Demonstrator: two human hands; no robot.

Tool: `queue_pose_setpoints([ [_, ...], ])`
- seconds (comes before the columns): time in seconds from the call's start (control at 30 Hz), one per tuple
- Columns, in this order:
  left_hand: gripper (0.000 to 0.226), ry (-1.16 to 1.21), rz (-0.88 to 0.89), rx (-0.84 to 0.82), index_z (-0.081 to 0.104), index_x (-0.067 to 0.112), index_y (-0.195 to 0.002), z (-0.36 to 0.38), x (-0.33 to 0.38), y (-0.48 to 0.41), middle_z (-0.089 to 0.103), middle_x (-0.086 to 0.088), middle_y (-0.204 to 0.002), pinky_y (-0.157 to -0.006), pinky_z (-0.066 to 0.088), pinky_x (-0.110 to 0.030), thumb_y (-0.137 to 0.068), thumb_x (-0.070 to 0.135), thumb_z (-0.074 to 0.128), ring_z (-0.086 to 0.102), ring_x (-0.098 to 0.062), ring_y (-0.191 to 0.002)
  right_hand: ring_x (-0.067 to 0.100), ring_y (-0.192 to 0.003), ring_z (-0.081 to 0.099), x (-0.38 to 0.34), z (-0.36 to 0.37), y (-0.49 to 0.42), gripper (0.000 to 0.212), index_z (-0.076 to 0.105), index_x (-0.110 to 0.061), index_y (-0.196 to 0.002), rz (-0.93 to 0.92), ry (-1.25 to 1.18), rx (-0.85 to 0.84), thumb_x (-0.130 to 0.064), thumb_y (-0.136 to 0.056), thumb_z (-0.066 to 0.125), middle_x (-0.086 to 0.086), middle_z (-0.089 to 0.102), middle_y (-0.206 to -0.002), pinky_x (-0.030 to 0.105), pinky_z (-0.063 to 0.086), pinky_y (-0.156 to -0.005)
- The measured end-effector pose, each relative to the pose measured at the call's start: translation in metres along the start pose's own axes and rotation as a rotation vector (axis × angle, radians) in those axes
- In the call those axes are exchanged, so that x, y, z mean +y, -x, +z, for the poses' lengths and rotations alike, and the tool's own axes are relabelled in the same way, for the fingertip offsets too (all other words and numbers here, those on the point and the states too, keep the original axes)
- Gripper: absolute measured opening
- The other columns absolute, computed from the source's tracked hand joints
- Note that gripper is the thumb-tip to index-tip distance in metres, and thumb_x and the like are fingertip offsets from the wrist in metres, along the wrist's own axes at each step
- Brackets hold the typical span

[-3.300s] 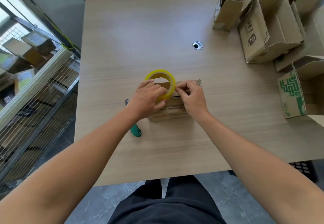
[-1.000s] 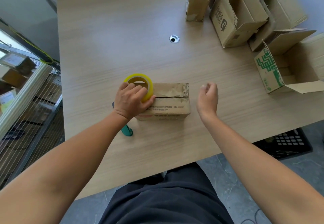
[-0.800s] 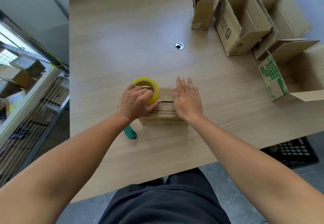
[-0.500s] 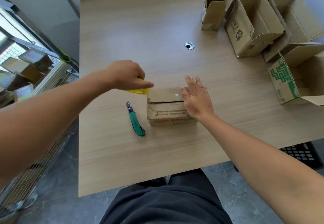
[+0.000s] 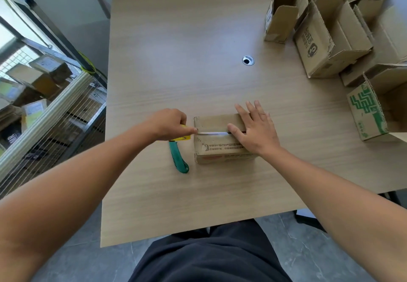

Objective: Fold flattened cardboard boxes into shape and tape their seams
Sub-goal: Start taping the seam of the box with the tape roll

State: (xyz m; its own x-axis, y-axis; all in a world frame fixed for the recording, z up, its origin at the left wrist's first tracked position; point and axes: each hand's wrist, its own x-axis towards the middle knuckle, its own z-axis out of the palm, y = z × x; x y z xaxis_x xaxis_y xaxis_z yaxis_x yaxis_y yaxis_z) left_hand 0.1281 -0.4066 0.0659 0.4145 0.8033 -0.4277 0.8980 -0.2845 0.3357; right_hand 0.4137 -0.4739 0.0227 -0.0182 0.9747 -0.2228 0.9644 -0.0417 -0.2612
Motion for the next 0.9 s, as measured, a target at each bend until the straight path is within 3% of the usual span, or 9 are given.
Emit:
queue_pose_setpoints([
  [0.13, 0.051, 0.018, -0.028, 0.008, 0.060, 0.021, -0.083, 0.006, -0.005, -0.001, 0.064, 0.003, -0.079, -0.057, 0.037, -0.030, -0.082, 0.072, 0.060, 0.058, -0.018, -0.074, 0.016, -0.153, -0.025, -0.004, 0.005, -0.002, 0.084, -0.004, -0.045, -0.159, -0.009, 0.104, -0.019, -0.085, -0.086, 0.009, -0.001, -0.008, -0.171, 0.052, -0.005, -0.125],
  [0.2, 0.058, 0.059, 0.004, 0.028, 0.054, 0.028, -0.122, 0.010, -0.006, 0.003, 0.063, 0.006, -0.089, -0.066, 0.042, -0.032, -0.083, 0.070, 0.061, 0.061, -0.018, -0.083, 0.017, -0.152, -0.028, -0.003, 0.004, -0.004, 0.084, -0.010, -0.044, -0.159, -0.011, 0.151, -0.045, -0.084, -0.087, 0.008, 0.001, -0.013, -0.170, 0.053, -0.008, -0.125],
  [0.27, 0.075, 0.087, 0.090, 0.027, 0.022, 0.048, -0.151, 0.015, -0.003, 0.008, 0.061, 0.008, -0.103, -0.077, 0.042, -0.031, -0.088, 0.065, 0.059, 0.058, -0.015, -0.089, 0.019, -0.151, -0.031, -0.002, -0.002, -0.009, 0.084, -0.016, -0.042, -0.158, -0.025, 0.211, -0.069, -0.083, -0.088, 0.006, 0.003, -0.018, -0.169, 0.054, -0.011, -0.123],
  [0.33, 0.067, 0.062, 0.138, 0.008, 0.014, 0.060, -0.150, 0.022, -0.001, 0.010, 0.055, 0.007, -0.116, -0.082, 0.038, -0.029, -0.095, 0.061, 0.052, 0.052, -0.012, -0.093, 0.023, -0.153, -0.027, -0.007, -0.009, -0.009, 0.079, -0.012, -0.038, -0.160, -0.107, 0.254, 0.034, -0.075, -0.094, 0.012, 0.006, -0.015, -0.170, 0.055, -0.012, -0.123],
  [0.4, 0.056, 0.074, 0.151, 0.026, 0.025, 0.059, -0.148, 0.028, 0.000, 0.011, 0.054, 0.006, -0.119, -0.083, 0.038, -0.028, -0.098, 0.058, 0.049, 0.053, -0.013, -0.097, 0.025, -0.157, -0.011, -0.020, -0.005, 0.002, 0.072, 0.005, -0.032, -0.162, -0.228, 0.169, 0.187, -0.062, -0.099, 0.023, 0.007, 0.001, -0.171, 0.051, -0.008, -0.125],
  [0.53, 0.053, 0.133, 0.162, 0.066, 0.037, 0.050, -0.148, 0.033, -0.002, 0.012, 0.065, 0.008, -0.115, -0.090, 0.043, -0.031, -0.097, 0.052, 0.055, 0.055, -0.013, -0.103, 0.016, -0.156, -0.012, -0.037, 0.024, 0.026, 0.072, 0.005, -0.036, -0.161, -0.180, 0.130, 0.045, -0.067, -0.096, 0.009, 0.000, -0.007, -0.171, 0.045, -0.008, -0.126],
  [0.73, 0.040, 0.373, 0.114, -0.023, 0.052, 0.055, -0.130, 0.022, -0.028, 0.026, 0.069, 0.012, -0.098, -0.068, 0.043, -0.019, -0.091, 0.055, 0.062, 0.065, -0.007, -0.084, 0.016, -0.157, -0.007, -0.028, 0.025, 0.010, 0.070, 0.008, -0.038, -0.161, -0.193, 0.158, 0.090, -0.067, -0.098, 0.010, -0.001, -0.006, -0.171, 0.045, -0.004, -0.127],
  [0.83, 0.048, 0.268, 0.060, -0.056, 0.042, 0.054, -0.138, 0.026, -0.038, 0.028, 0.073, 0.004, -0.094, -0.069, 0.043, -0.027, -0.093, 0.057, 0.058, 0.064, -0.004, -0.073, 0.015, -0.157, -0.007, -0.029, 0.025, 0.009, 0.067, 0.007, -0.040, -0.160, -0.190, 0.148, 0.092, -0.067, -0.099, 0.010, -0.003, -0.006, -0.171, 0.044, -0.005, -0.127],
  [0.9, 0.061, 0.225, 0.054, -0.111, 0.019, 0.064, -0.145, 0.027, -0.037, 0.026, 0.074, 0.003, -0.085, -0.067, 0.048, -0.029, -0.095, 0.059, 0.054, 0.065, -0.006, -0.067, 0.013, -0.156, -0.011, -0.030, 0.023, 0.008, 0.065, 0.003, -0.042, -0.159, -0.179, 0.142, 0.070, -0.067, -0.099, 0.007, -0.005, -0.010, -0.170, 0.043, -0.008, -0.126],
])
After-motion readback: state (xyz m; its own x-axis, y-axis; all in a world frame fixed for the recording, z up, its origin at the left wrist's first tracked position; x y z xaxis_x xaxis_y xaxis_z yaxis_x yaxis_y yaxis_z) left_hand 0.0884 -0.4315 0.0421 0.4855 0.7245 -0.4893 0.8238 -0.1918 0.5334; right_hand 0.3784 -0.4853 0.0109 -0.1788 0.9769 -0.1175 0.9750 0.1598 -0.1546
